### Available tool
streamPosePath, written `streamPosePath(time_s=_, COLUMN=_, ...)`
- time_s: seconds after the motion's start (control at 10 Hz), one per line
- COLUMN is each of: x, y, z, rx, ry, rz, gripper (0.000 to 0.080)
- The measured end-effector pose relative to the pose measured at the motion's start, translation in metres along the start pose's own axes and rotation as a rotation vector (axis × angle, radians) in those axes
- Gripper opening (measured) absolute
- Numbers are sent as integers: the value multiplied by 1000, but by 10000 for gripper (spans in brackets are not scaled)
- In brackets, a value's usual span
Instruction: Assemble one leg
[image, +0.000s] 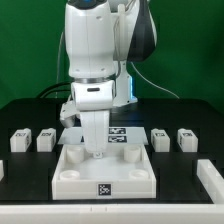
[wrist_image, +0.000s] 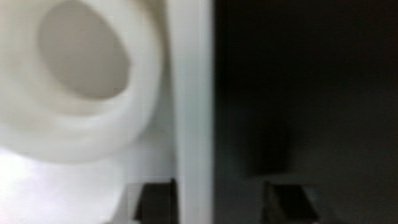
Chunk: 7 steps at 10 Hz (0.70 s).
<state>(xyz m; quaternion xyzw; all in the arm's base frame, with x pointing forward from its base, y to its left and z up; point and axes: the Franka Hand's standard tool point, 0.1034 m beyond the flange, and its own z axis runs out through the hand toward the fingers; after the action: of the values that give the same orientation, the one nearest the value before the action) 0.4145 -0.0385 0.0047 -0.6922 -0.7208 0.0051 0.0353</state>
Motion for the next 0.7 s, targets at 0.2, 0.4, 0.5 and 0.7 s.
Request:
streamPosePath(time_s=0.2, x=0, y=1, z=-1, rx=-4, ry=-1, rz=2, gripper=58)
streamPosePath(time_s=0.4, x=-1, y=1, z=-1, rx=-4, ry=-1, rz=2, gripper=58)
streamPosePath(time_s=0.5, x=-1, y=1, z=-1, rx=-4, ry=-1, rz=2, gripper=58)
streamPosePath(time_s=0.7, x=-1, y=1, z=-1, rx=-4, ry=-1, rz=2, gripper=58)
